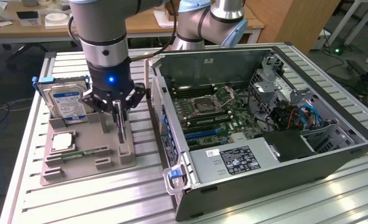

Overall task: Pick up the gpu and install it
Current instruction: 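Pick up the gpu and move the gpu toward the slot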

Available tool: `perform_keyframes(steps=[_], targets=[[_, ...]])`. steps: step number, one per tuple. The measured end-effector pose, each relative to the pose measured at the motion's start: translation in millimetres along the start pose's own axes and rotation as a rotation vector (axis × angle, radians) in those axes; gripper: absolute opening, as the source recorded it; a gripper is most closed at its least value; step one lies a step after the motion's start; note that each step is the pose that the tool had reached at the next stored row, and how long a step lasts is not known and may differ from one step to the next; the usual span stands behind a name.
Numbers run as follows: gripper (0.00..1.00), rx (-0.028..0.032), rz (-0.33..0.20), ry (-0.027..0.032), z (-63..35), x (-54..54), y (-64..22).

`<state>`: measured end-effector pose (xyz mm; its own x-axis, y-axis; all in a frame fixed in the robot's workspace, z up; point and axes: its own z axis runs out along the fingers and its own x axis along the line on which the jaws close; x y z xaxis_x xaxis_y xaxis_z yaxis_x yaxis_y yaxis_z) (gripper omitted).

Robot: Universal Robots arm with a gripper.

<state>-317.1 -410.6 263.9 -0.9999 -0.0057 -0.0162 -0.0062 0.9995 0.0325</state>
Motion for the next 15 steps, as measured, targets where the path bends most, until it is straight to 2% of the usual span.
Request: perform_keyframes(steps=[15], targets=[[0.28,-0.0005,0.0,0.0002,-20.2,-0.3,0.7]])
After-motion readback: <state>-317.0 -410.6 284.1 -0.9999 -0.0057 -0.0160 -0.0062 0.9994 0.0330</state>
